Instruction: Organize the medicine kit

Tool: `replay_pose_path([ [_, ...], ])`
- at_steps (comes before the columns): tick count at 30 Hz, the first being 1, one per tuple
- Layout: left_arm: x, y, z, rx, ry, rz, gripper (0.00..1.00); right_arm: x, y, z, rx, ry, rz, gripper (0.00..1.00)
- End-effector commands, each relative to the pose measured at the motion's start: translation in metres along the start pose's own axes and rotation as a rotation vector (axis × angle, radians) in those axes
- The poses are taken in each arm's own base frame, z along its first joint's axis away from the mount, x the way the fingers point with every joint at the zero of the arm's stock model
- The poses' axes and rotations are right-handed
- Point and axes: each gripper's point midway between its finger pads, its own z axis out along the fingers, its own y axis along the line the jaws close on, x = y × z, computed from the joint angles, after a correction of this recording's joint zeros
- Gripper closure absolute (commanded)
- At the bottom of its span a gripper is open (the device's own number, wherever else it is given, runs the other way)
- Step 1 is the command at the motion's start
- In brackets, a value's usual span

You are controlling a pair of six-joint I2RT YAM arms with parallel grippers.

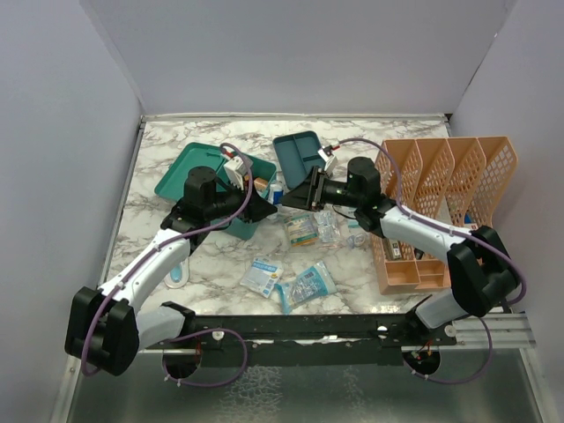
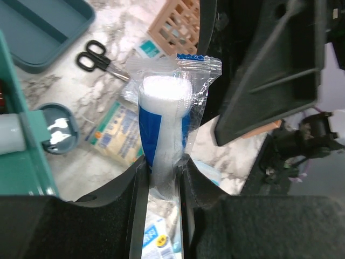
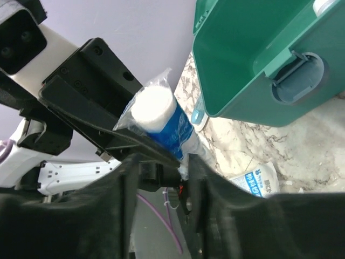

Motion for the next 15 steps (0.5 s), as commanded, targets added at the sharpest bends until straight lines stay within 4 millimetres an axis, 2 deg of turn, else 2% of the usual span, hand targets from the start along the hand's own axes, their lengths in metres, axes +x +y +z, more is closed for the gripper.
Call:
replay_pose_path([
  [1, -0.027, 0.017, -0.008, -0.135, -0.062, 0.170, 0.82, -0.012, 0.003, 0.000, 0.042, -0.033, -0.066, 0.51],
  [4, -0.038, 0.048, -0.017, -0.325, -0.040, 0.223, 0.82, -0.022, -0.001, -0.004, 0.106, -0.083, -0.111, 0.47],
  [9, -0.071, 0.097, -0.043, -0.671, -0.023, 0.301, 0.83, -0.034, 0.000, -0.015, 0.168, -0.150, -0.173, 0.47],
  [11, -0.072, 0.111, -0.046, -0.736, 0.020, 0.330, 0.83, -0.036, -0.005, -0.018, 0.198, -0.166, -0.188, 0.47],
  [15, -0.056, 0.141, -0.040, -0.810, 0.124, 0.344, 0.84, -0.039, -0.017, -0.024, 0.267, -0.186, -0.202, 0.47],
])
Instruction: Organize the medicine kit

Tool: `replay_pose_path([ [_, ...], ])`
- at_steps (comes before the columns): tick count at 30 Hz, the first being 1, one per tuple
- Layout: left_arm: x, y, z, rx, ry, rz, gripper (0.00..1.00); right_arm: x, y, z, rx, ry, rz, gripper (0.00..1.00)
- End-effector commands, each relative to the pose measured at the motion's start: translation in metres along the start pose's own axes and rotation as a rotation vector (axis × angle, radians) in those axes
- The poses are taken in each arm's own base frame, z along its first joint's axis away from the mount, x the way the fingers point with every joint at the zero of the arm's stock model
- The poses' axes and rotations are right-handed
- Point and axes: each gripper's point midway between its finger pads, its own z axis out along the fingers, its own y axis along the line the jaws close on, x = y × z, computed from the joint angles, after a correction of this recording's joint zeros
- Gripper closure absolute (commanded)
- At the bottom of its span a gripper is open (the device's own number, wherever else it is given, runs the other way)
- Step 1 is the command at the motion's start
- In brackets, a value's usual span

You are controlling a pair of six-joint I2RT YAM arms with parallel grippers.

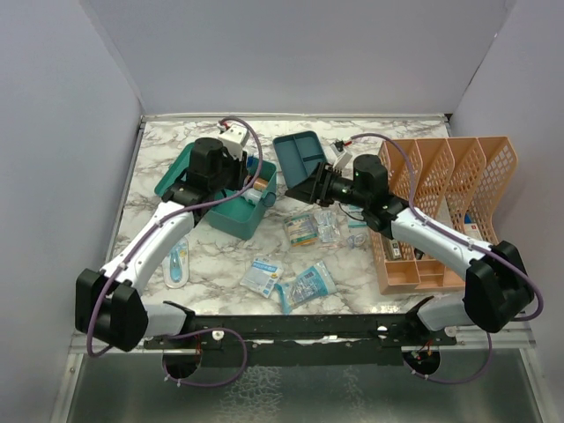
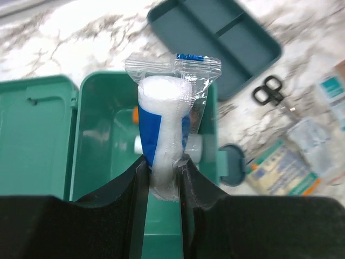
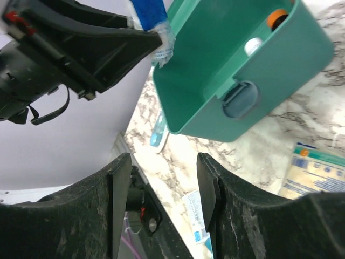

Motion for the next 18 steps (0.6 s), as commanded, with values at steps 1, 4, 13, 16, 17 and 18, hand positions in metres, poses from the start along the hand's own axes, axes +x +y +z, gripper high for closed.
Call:
replay_pose_path([
  [1, 0.043, 0.040, 0.017, -0.191, 0.188, 0.099, 0.86, -0.013, -0.015, -0.005, 0.118, -0.060, -0.054, 0.47],
  [4, 0.055, 0.052, 0.032, -0.255, 0.247, 0.090, 0.89, -0.010, -0.021, -0.004, 0.146, -0.041, -0.047, 0.47],
  [13, 0.069, 0.071, 0.061, -0.356, 0.319, 0.093, 0.89, -0.002, -0.035, 0.003, 0.186, -0.002, -0.020, 0.48],
  [16, 0.070, 0.073, 0.071, -0.363, 0.334, 0.104, 0.89, 0.001, -0.042, 0.007, 0.195, 0.009, -0.014, 0.48],
  [17, 0.069, 0.074, 0.075, -0.367, 0.335, 0.107, 0.89, 0.003, -0.044, 0.009, 0.197, 0.012, -0.012, 0.48],
  [18, 0.071, 0.075, 0.082, -0.367, 0.348, 0.112, 0.89, 0.004, -0.046, 0.010, 0.198, 0.016, -0.011, 0.48],
])
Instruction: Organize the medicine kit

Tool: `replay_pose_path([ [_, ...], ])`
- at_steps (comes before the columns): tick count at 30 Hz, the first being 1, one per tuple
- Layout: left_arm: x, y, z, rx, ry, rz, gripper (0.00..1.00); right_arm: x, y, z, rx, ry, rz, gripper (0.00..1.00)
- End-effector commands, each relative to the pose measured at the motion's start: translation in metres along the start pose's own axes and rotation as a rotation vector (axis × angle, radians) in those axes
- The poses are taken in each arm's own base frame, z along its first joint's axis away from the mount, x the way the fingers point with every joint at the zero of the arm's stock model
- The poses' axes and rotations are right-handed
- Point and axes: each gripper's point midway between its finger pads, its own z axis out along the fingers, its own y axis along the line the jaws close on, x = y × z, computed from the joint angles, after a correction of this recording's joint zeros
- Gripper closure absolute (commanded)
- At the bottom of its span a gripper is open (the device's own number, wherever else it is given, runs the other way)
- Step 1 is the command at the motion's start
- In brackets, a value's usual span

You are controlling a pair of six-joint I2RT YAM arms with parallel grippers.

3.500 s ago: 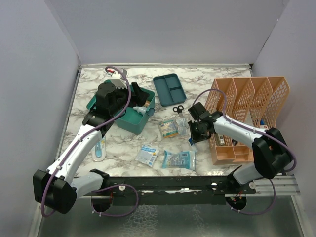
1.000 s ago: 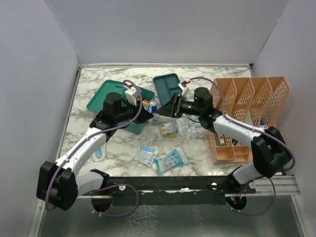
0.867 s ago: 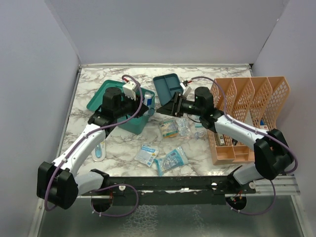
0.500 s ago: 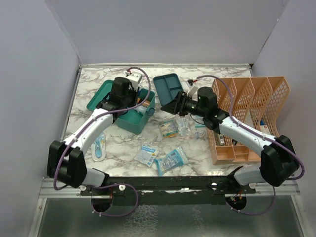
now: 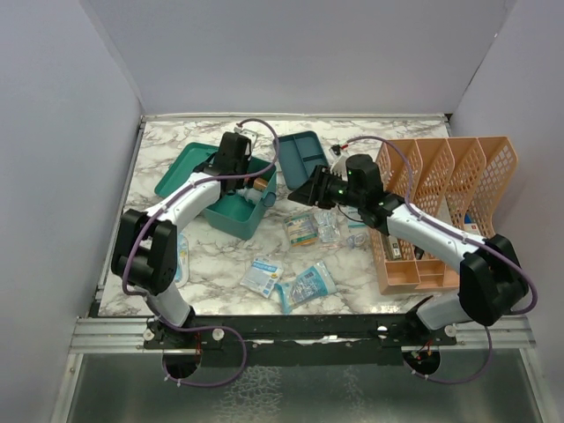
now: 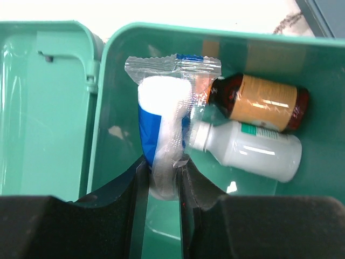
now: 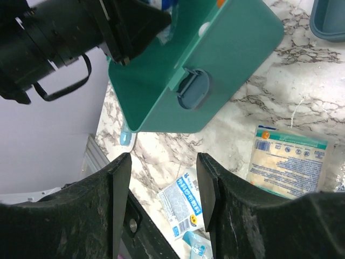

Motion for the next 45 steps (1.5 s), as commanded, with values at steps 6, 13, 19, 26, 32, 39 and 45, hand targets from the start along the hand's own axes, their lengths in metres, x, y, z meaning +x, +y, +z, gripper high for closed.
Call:
replay_pose_path([
  [6, -0.005, 0.006, 0.033, -0.098, 0.055, 0.057, 0.89, 0.004, -0.013, 0.013, 0.029, 0.012, 0.001, 0.50],
  [13, 0.015, 0.014, 0.037, -0.152, 0.128, 0.075, 0.88, 0.005, -0.013, 0.009, 0.030, 0.008, -0.013, 0.50],
  [19, 0.027, 0.015, 0.041, -0.164, 0.179, 0.098, 0.79, 0.006, -0.016, 0.007, 0.041, 0.001, -0.012, 0.50],
  [26, 0.011, 0.014, 0.034, -0.159, 0.165, 0.068, 0.58, 0.008, -0.016, 0.007, 0.036, 0.007, -0.003, 0.50],
  [32, 0.003, 0.011, 0.027, -0.136, 0.140, 0.045, 0.53, 0.008, -0.020, 0.008, 0.050, 0.013, -0.013, 0.50],
  [39, 0.007, 0.006, 0.037, -0.125, 0.142, 0.044, 0.67, 0.009, -0.024, 0.009, 0.062, 0.016, -0.013, 0.51],
  [45, 0.001, 0.000, 0.055, -0.119, 0.090, 0.010, 0.82, 0.008, -0.027, 0.008, 0.072, 0.004, -0.013, 0.51],
])
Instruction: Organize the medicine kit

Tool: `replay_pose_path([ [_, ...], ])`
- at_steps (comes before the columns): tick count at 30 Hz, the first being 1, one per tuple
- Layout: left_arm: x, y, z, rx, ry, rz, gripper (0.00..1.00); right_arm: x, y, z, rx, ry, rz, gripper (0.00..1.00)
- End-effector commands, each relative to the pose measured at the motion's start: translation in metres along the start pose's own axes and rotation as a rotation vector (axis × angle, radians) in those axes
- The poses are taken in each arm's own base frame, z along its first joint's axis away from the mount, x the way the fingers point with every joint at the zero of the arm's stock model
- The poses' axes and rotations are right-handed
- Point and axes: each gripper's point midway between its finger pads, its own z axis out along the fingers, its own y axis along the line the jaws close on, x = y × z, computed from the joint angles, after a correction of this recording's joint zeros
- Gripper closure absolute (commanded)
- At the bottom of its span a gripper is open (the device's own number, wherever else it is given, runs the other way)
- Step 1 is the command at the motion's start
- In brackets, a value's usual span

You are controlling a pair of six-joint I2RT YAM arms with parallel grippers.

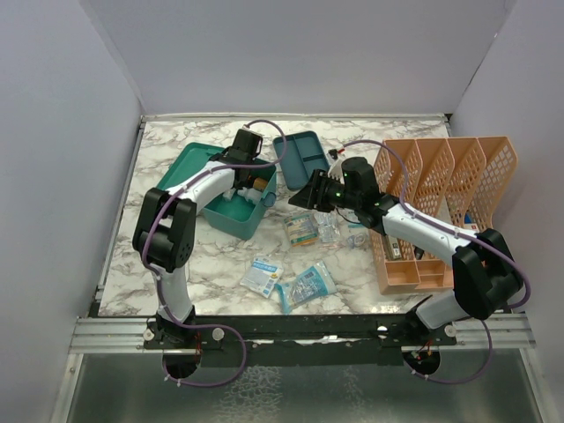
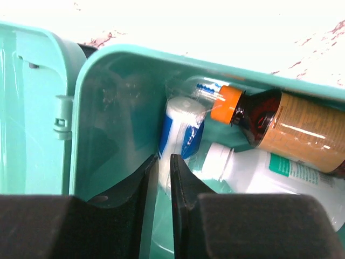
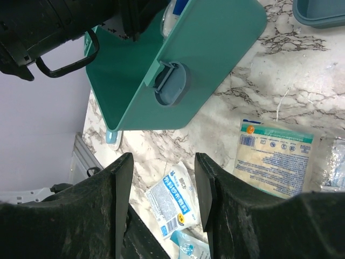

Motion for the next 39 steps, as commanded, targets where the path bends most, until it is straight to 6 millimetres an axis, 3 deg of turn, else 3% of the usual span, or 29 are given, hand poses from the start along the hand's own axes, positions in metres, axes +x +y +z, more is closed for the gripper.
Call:
replay_pose_path([
  [1, -0.015, -0.009, 0.013, 0.010, -0.062, -0.046, 0.83, -0.006, -0.005, -0.003, 0.023, -0.036, -0.018, 0.51],
  [9, -0.019, -0.017, 0.025, 0.022, -0.106, -0.083, 0.90, -0.005, -0.008, -0.007, 0.034, -0.046, -0.020, 0.51],
  [10, -0.009, -0.019, 0.029, 0.023, -0.088, -0.079, 0.91, -0.004, -0.009, -0.007, 0.037, -0.045, -0.019, 0.51],
  [14, -0.005, -0.022, 0.033, 0.027, -0.080, -0.078, 0.91, -0.004, -0.009, -0.009, 0.038, -0.046, -0.019, 0.51],
  [20, -0.015, -0.029, 0.025, 0.080, -0.094, -0.113, 0.91, -0.003, -0.010, -0.012, 0.043, -0.045, -0.024, 0.51],
  [25, -0.031, -0.020, -0.005, 0.103, -0.147, -0.140, 0.85, -0.004, -0.019, -0.013, 0.104, -0.036, -0.046, 0.51],
  [29, -0.032, -0.021, -0.038, 0.175, -0.189, -0.176, 0.78, -0.002, -0.033, -0.015, 0.180, -0.001, -0.101, 0.50],
  [39, -0.045, -0.013, -0.137, 0.355, -0.464, -0.263, 0.56, 0.029, -0.063, -0.025, 0.263, 0.138, -0.225, 0.47],
])
